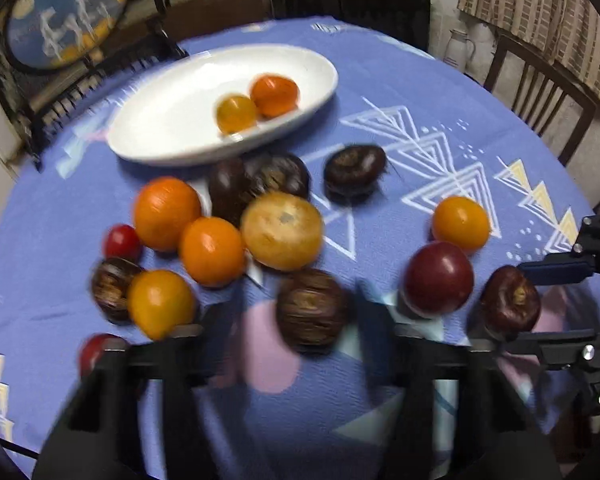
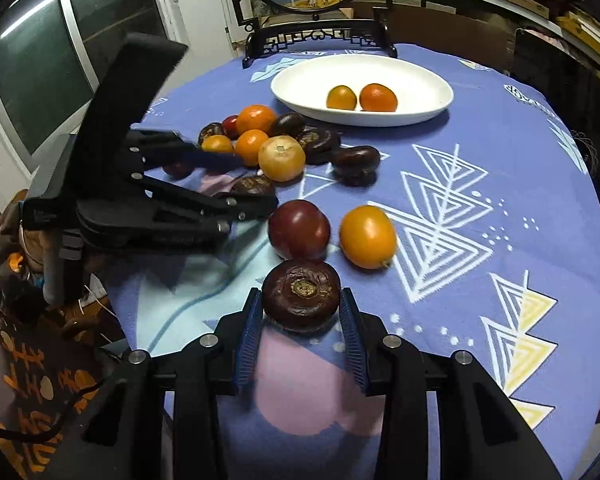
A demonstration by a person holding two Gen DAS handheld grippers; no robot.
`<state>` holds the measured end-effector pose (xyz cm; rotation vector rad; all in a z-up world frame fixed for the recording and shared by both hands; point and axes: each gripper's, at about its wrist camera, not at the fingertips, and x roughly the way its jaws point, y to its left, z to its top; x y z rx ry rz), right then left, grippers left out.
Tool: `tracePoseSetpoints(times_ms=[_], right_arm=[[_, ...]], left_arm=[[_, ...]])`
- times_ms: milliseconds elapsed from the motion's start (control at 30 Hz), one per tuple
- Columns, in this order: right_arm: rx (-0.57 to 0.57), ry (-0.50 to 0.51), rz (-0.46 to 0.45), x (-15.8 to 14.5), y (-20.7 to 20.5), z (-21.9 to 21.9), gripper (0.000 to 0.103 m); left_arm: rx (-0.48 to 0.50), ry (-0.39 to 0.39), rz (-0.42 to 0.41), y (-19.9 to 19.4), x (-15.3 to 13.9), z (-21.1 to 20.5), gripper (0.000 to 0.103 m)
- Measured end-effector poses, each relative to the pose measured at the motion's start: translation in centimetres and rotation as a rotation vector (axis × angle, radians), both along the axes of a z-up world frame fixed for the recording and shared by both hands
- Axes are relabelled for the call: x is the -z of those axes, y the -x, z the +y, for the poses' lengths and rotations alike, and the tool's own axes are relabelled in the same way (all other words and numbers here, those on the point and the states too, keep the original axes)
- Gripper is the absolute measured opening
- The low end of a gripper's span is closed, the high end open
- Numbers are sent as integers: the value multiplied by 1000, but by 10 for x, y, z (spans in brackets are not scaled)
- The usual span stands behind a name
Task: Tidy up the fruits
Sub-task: 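Grasp a dark brown fruit with each gripper from the pile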
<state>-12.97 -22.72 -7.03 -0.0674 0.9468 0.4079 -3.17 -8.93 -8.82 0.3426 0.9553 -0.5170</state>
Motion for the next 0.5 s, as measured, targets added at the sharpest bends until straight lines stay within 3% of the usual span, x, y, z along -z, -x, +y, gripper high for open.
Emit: tracePoseSetpoints(times_ms=[200,500], right_arm=[[4,0,-17,-3,-6,-3,39],[-8,13,-101,-34,-29,1,39]], left_arm=[[11,20,-64,10,-18,11,39],[-96,32,-174,-17,-67,44,39]])
